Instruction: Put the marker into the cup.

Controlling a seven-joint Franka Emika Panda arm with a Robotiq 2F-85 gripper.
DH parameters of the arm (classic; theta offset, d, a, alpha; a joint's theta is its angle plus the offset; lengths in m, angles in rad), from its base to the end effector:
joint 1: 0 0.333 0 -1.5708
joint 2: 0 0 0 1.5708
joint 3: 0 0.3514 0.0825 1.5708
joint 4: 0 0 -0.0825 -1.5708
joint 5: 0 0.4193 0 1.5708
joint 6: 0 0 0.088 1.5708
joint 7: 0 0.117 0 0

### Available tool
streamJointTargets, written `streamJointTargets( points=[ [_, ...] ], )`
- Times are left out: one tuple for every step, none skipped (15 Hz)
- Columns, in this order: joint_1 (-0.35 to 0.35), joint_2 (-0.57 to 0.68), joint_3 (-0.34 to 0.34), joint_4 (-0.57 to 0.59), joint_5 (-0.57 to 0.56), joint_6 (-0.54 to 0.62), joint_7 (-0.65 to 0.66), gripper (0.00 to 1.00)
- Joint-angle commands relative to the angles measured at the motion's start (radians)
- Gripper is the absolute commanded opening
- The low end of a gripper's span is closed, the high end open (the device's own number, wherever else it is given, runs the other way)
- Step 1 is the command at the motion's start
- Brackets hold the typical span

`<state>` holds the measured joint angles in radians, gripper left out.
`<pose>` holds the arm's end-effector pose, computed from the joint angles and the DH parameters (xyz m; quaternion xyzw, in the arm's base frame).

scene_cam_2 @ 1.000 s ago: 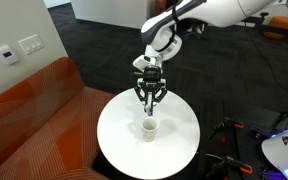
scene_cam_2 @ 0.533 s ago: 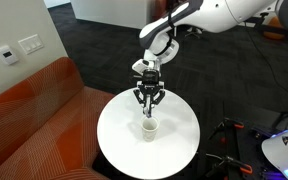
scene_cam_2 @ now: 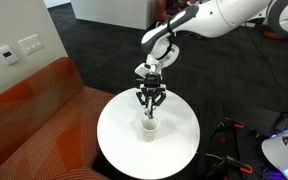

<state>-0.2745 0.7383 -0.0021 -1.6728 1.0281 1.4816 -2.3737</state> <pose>0.6471 -0.0728 0.1796 -0.5448 -0.5850 -0.3482 0.4896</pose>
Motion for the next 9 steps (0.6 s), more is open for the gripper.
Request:
streamJointTargets(
  points=[
    [-0.011, 0.016, -0.01, 0.011, 0.03, -0.032, -0.027, 0.05],
    [-0.012, 0.022, -0.009, 0.012, 0.033, -0.032, -0.03, 0.05],
    [-0.014, 0.028, -0.009, 0.016, 0.037, -0.031, -0.03, 0.05],
    [-0.014, 0.035, -0.008, 0.019, 0.042, -0.029, -0.029, 0.05],
    [-0.015, 0.04, -0.008, 0.021, 0.046, -0.029, -0.027, 0.05],
    [-0.015, 0.048, -0.009, 0.023, 0.05, -0.028, -0.026, 0.05],
    [-0.015, 0.053, -0.009, 0.024, 0.054, -0.028, -0.024, 0.05],
    [-0.015, 0.059, -0.01, 0.025, 0.056, -0.027, -0.022, 0.05],
    [-0.015, 0.065, -0.01, 0.026, 0.06, -0.027, -0.022, 0.05]
  ],
)
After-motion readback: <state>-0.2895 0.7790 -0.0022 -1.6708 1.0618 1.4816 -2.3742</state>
